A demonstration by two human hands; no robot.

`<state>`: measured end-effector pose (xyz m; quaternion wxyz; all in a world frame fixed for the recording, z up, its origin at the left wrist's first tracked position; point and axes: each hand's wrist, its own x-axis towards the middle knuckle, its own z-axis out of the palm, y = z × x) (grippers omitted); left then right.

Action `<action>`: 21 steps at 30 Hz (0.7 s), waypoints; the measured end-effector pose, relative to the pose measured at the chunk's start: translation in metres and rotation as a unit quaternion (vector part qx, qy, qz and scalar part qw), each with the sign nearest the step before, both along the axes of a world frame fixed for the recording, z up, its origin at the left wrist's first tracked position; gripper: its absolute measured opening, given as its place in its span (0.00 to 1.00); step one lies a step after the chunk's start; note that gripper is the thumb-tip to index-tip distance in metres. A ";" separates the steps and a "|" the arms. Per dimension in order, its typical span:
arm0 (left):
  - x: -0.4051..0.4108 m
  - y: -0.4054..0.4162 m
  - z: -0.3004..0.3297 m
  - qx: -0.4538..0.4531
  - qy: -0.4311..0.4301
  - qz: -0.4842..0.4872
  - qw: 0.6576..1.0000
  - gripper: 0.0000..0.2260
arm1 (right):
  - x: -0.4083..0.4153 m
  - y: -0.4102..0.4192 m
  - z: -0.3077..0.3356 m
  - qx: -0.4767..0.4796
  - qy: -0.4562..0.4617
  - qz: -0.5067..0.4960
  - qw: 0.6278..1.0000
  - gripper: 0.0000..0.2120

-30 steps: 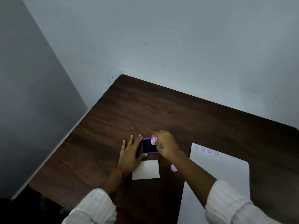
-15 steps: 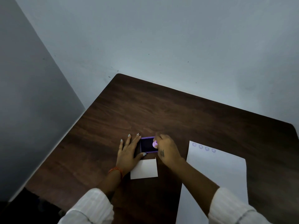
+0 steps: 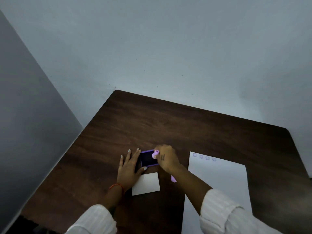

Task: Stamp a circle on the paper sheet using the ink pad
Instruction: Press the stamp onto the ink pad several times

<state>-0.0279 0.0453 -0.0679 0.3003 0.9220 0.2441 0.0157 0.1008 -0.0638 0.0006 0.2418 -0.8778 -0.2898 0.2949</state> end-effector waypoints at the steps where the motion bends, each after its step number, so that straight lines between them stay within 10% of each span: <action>1: 0.000 0.000 0.000 0.006 0.004 0.000 1.000 0.40 | -0.001 -0.003 0.001 0.059 0.048 -0.067 0.995 0.09; 5: -0.001 -0.001 0.001 0.008 0.002 -0.007 1.000 0.40 | 0.002 -0.024 0.015 0.252 0.301 -0.312 0.865 0.11; 11: -0.001 -0.002 0.005 -0.033 -0.007 0.007 0.999 0.35 | 0.007 -0.080 0.049 0.410 0.551 -0.401 0.606 0.07; 21: 0.044 -0.052 0.037 -0.042 -0.056 0.106 0.992 0.31 | 0.004 -0.173 0.067 0.502 0.546 -0.440 0.507 0.14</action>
